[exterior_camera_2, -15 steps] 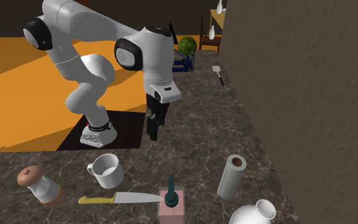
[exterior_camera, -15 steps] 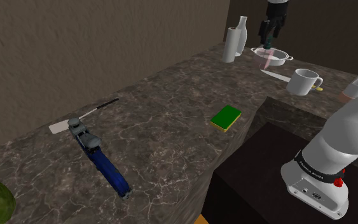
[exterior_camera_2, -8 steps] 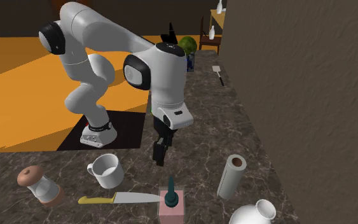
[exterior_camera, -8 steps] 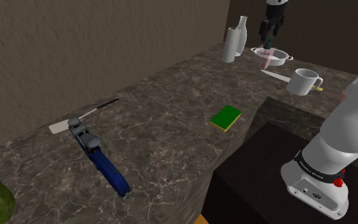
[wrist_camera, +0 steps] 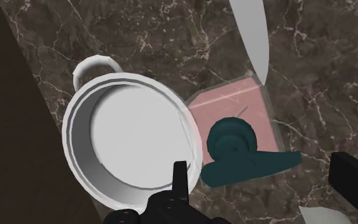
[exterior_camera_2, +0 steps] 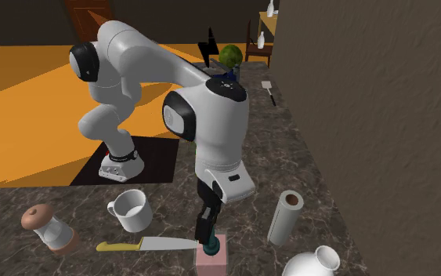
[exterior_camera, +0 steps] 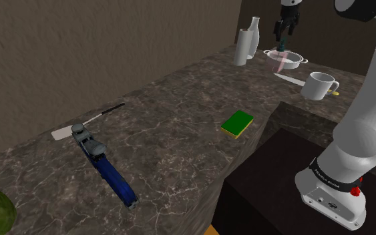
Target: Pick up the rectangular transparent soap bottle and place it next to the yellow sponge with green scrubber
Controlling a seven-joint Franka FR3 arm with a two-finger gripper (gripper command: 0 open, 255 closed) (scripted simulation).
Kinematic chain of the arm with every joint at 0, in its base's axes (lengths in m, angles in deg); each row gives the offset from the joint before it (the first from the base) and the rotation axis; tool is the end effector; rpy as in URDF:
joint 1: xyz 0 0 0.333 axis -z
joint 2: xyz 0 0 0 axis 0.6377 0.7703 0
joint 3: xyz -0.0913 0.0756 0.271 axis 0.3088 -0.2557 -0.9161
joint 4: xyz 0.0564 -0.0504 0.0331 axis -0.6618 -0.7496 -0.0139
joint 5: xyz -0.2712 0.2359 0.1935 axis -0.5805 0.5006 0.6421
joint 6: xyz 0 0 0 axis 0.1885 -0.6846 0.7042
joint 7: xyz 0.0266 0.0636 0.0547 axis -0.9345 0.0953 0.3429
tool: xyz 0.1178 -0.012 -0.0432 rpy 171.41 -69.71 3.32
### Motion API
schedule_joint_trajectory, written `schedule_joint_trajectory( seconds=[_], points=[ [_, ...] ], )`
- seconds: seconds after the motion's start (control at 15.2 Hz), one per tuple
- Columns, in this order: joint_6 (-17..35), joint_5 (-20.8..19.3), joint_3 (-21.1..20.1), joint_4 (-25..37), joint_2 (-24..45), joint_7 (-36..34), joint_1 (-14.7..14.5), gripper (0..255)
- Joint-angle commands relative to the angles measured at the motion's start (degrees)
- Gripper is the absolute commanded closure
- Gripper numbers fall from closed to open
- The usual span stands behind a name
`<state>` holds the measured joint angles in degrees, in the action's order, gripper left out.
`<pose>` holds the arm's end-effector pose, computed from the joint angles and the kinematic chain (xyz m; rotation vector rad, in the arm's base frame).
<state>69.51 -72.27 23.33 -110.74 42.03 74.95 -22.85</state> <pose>0.5138 -0.4299 0.4778 2.9130 -0.2563 -0.0907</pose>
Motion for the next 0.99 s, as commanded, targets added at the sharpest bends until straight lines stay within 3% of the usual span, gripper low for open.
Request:
schedule_joint_trajectory(
  seconds=[0.0, 0.4, 0.86, 0.92],
  points=[
    [1.0, 0.5, 0.0, 0.3, 1.4, 0.2, 0.5, 0],
    [5.0, 0.7, 0.0, -3.0, 2.0, 0.3, 0.9, 0],
    [5.0, 0.7, 0.0, -3.0, 2.0, 0.3, 0.9, 0],
    [5.0, 0.7, 0.0, -3.0, 2.0, 0.3, 0.9, 255]
  ],
)
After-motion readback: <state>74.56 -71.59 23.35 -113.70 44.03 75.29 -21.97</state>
